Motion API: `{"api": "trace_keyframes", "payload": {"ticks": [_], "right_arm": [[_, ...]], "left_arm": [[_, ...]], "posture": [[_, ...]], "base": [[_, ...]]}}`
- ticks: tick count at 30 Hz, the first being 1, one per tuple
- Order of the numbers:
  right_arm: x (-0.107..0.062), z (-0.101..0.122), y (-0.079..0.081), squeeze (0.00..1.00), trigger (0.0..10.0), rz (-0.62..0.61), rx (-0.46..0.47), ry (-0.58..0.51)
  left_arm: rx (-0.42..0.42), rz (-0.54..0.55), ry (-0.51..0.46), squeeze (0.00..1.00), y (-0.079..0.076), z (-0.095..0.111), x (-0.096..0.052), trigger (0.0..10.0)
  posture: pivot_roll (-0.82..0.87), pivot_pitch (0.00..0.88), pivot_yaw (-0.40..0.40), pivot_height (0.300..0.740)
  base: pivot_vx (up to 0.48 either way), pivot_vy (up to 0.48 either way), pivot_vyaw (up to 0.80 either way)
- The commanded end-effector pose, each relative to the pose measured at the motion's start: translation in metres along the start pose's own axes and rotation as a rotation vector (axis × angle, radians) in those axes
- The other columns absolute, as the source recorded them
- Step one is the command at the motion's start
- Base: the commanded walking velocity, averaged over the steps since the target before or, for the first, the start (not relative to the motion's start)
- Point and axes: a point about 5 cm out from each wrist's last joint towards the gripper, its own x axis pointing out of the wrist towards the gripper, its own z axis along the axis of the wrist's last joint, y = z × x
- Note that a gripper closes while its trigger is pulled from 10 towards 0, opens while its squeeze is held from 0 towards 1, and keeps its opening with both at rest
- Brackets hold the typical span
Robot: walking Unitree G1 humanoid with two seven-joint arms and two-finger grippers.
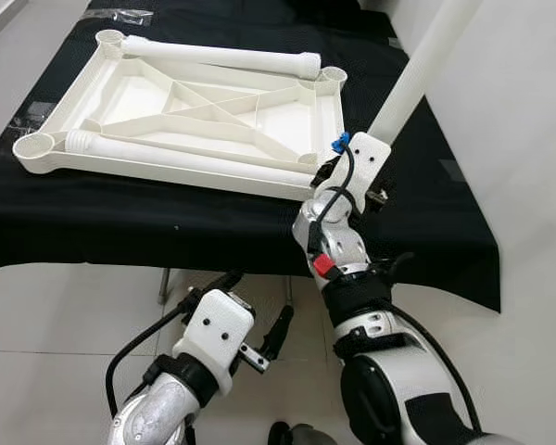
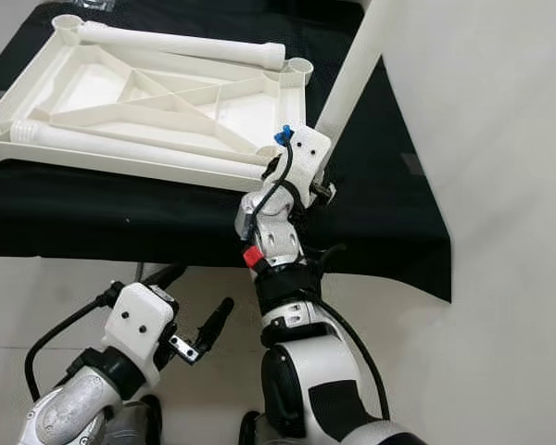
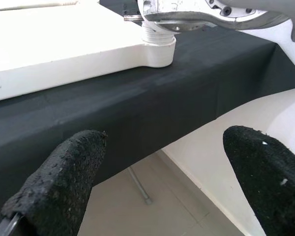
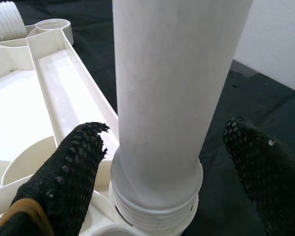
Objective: Building children table
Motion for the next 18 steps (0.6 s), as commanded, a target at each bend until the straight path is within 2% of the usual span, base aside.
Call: {"api": "trace_keyframes", "payload": {"ticks": [1, 18], "right_arm": [[-0.008, -0.016, -0.002, 0.00, 10.0, 0.017, -0.036, 0.045], [-0.018, -0.022, -0.023, 0.00, 10.0, 0.118, -0.073, 0.088]], "left_arm": [[-0.007, -0.015, 0.024, 0.00, -0.002, -0.006, -0.001, 10.0], [-0.009, -0.003, 0.028, 0.00, 0.001, -0.012, -0.001, 10.0]], "posture": [[0.14, 0.184, -0.140, 0.740], [0.14, 0.171, -0.138, 0.740]], "base": [[0.000, 0.000, 0.00], [0.000, 0.000, 0.00]]}}
